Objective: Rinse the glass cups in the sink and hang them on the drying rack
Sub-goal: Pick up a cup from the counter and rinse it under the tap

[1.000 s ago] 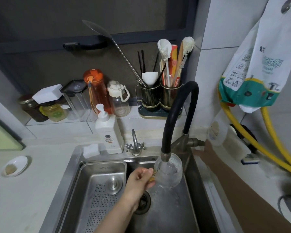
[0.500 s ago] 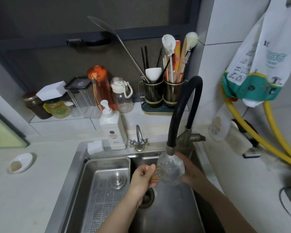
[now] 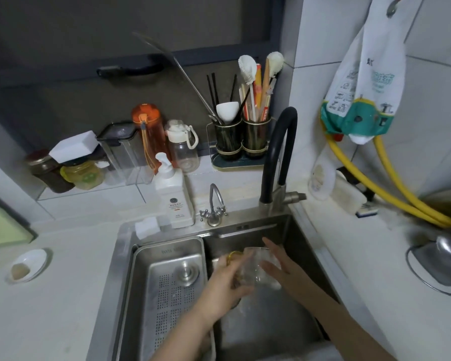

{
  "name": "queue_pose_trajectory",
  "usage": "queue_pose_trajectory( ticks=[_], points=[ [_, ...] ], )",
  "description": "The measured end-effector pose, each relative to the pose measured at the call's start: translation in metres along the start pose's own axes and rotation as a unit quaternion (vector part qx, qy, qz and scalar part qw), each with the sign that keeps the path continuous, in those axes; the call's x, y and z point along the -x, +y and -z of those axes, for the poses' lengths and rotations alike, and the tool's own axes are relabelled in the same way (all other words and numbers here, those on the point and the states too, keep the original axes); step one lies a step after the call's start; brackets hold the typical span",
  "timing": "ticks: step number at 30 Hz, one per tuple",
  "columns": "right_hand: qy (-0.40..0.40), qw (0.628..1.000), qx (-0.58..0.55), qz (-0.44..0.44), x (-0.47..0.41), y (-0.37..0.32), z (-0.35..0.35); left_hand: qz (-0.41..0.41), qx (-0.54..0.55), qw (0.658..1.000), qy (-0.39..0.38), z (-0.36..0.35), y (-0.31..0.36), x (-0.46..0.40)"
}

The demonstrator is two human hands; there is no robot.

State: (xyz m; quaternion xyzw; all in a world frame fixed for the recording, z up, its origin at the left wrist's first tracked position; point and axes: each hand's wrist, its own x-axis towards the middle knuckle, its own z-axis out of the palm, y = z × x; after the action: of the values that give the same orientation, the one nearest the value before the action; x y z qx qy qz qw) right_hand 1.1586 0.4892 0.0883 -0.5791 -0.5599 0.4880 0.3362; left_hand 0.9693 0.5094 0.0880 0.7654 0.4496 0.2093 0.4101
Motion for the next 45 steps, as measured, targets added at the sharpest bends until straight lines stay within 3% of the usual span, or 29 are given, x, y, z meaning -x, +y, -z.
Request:
queue_pose_trajectory(
  ticks=[8,12,15,21,24,28,31,33,39,45],
  points=[
    [0.014,0.999,0.031,0.037,0.026,-0.011,-0.005,0.053,0.160,0.984,0.059,0.012,0.008,0.005],
    [0.111,0.993,0.024,0.040,0.032,-0.021,-0.016,0.109,0.196,0.969,0.105,0.016,0.025,0.004],
    [0.186,0.982,-0.015,0.025,0.037,-0.028,-0.022,0.165,0.317,0.924,0.133,0.017,0.030,0.004],
    [0.238,0.967,-0.069,0.056,0.042,-0.055,-0.039,0.182,0.443,0.876,0.059,0.015,0.040,0.015],
    [0.237,0.962,-0.129,0.039,0.046,-0.050,-0.047,0.216,0.408,0.886,0.040,0.012,0.042,0.023],
    [0.237,0.956,-0.170,0.002,0.055,-0.037,-0.053,0.191,0.168,0.963,0.091,0.014,0.037,0.036],
    [0.221,0.959,-0.178,-0.002,0.060,-0.027,-0.049,0.163,0.055,0.981,0.090,0.012,0.032,0.040],
    [0.204,0.965,-0.168,0.001,0.065,-0.029,-0.045,0.152,0.066,0.982,0.086,0.008,0.032,0.043],
    [0.154,0.978,-0.140,0.023,0.076,-0.034,-0.020,0.137,0.271,0.947,0.109,-0.010,0.053,0.052],
    [0.137,0.978,-0.154,0.037,0.085,-0.029,-0.012,0.166,0.316,0.918,0.170,-0.041,0.064,0.060]
  ],
)
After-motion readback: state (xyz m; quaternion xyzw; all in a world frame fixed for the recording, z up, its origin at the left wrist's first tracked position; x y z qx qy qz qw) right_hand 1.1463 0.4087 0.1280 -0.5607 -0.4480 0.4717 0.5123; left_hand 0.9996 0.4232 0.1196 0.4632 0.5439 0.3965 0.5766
